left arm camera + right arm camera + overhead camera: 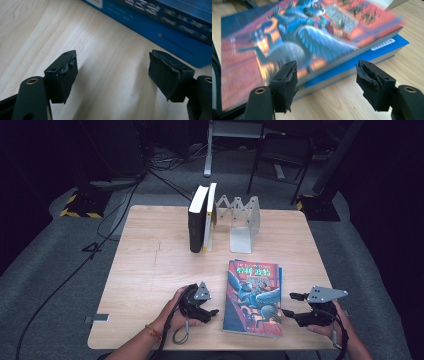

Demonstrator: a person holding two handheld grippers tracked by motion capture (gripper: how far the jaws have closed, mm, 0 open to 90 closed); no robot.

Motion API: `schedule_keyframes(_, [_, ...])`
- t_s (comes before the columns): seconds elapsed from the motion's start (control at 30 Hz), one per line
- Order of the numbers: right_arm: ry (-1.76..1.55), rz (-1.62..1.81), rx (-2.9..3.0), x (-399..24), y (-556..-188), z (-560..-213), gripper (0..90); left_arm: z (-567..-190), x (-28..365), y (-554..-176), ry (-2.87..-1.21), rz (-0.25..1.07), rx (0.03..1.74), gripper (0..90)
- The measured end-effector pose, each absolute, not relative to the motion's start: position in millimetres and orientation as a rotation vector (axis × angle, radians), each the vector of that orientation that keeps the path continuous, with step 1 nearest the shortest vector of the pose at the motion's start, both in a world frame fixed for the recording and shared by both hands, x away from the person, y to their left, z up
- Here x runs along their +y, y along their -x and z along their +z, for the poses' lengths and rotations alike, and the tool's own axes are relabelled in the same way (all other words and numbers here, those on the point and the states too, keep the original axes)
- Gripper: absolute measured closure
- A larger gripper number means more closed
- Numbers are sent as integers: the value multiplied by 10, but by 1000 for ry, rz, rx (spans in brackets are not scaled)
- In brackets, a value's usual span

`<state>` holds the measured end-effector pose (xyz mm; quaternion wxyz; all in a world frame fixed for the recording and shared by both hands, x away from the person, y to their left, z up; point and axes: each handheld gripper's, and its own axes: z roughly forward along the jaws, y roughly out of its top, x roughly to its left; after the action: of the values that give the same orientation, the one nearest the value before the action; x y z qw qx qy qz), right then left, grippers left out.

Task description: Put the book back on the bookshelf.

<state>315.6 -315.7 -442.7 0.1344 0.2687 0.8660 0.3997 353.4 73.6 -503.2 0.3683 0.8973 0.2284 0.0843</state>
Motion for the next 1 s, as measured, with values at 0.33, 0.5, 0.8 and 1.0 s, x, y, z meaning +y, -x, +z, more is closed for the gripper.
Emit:
schedule_keyframes(0.33, [-821, 1153, 2520, -2995, -3217, -4424, 313, -5034, 587, -3661, -2300, 232, 584, 231])
schedule_keyframes(0.5, [-908, 1109, 2568, -2893, -3354, -4532, 267, -5031, 536, -3707, -2294, 246, 583, 242])
schedule_keyframes(0.8, [-1027, 1117, 2641, -2856, -3562, -4593, 145, -5023, 477, -3850, -2277, 273, 615, 256])
schedule_keyframes(1.0, [-969, 1077, 2643, -2802, -3571, -4564, 150, -5022, 459, -3910, -2271, 277, 631, 274])
